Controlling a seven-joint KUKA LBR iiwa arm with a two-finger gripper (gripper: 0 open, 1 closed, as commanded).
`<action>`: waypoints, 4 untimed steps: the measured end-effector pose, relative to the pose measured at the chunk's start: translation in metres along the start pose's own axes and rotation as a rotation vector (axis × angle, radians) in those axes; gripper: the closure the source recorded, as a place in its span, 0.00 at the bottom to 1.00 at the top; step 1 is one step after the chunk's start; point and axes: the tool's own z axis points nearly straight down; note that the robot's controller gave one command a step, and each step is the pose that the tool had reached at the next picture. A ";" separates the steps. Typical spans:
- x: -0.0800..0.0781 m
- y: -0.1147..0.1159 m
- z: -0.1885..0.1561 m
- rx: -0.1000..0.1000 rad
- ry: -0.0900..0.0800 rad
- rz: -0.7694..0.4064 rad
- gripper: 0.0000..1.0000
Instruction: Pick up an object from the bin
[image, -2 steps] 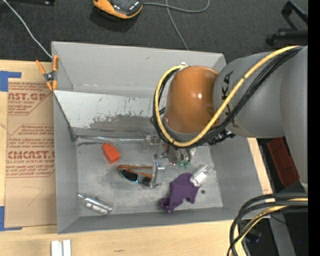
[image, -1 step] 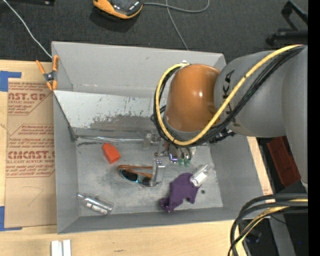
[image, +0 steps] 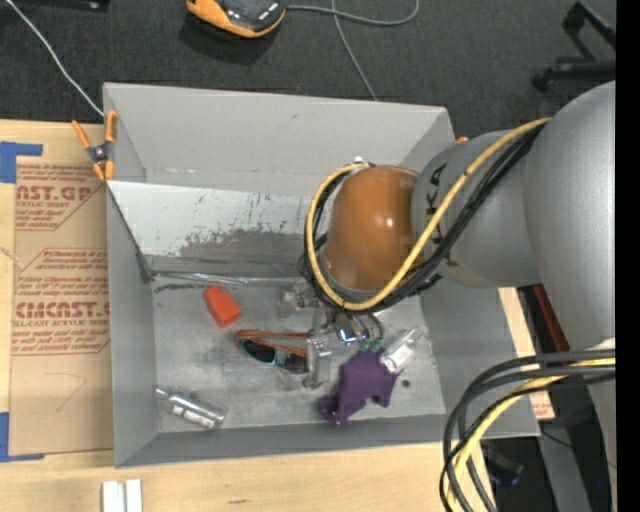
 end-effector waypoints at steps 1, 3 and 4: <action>0.027 -0.005 0.014 -0.001 -0.002 -0.272 1.00; 0.027 -0.005 0.014 -0.001 -0.002 -0.272 1.00; 0.048 0.004 -0.083 -0.002 -0.004 -0.383 0.00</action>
Offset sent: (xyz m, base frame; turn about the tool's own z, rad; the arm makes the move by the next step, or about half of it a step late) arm 0.0000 0.0000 0.0000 0.0000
